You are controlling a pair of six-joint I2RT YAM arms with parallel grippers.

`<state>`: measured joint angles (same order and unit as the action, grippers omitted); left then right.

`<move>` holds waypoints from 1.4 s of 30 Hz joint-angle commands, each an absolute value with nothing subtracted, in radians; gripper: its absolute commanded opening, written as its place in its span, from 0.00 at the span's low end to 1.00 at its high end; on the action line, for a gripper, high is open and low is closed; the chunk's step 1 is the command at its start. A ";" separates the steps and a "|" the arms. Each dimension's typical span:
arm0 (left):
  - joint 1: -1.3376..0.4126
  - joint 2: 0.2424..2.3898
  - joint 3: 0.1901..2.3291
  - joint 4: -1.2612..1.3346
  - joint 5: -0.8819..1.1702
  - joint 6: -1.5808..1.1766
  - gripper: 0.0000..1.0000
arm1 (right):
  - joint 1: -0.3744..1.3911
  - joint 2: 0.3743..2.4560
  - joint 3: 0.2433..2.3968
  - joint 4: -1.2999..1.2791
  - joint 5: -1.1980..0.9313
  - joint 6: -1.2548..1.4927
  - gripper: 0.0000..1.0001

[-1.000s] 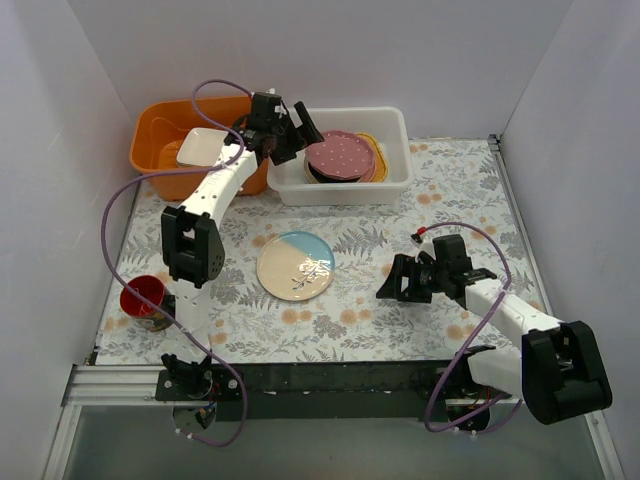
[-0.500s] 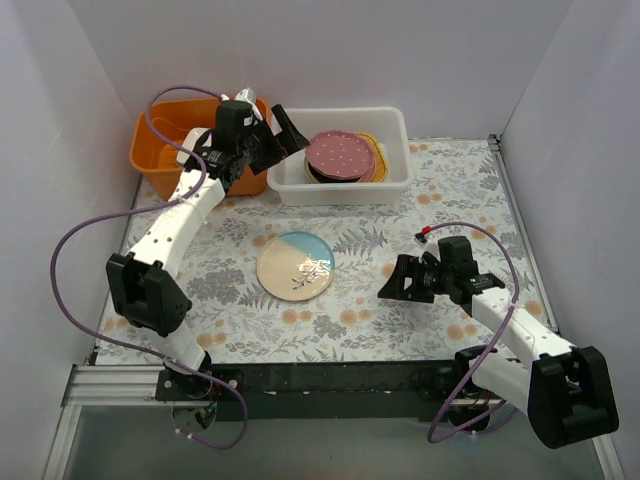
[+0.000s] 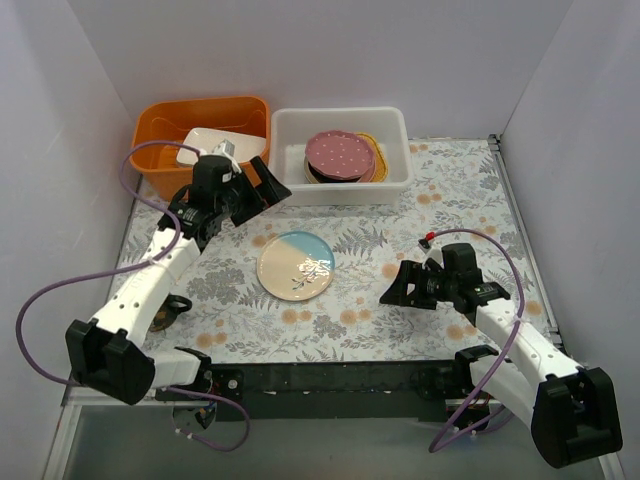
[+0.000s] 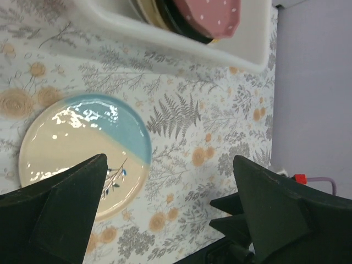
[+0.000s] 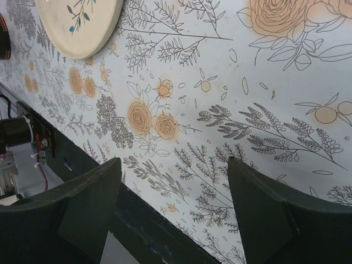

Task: Place the plates into the plastic bin on the countertop
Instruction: Pick up the plate at the center of the board.

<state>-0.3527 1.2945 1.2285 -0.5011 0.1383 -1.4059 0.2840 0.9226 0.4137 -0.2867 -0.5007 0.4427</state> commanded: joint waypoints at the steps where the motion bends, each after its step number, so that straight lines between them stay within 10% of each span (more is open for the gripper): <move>1: -0.348 1.181 1.092 -0.515 0.115 -1.460 0.98 | 0.288 0.914 0.408 -0.284 -0.517 0.451 0.85; 34: -0.348 1.146 0.692 -0.492 0.144 -1.563 0.96 | 0.290 0.999 0.422 -0.215 -0.542 0.443 0.85; 42: -0.348 1.219 0.631 -0.399 0.161 -1.574 0.71 | 0.291 1.054 0.454 -0.166 -0.555 0.456 0.85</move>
<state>-0.3527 1.2060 0.6666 -0.4656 0.1459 -1.5635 0.2840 1.0336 0.4011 -0.2375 -0.5297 0.4633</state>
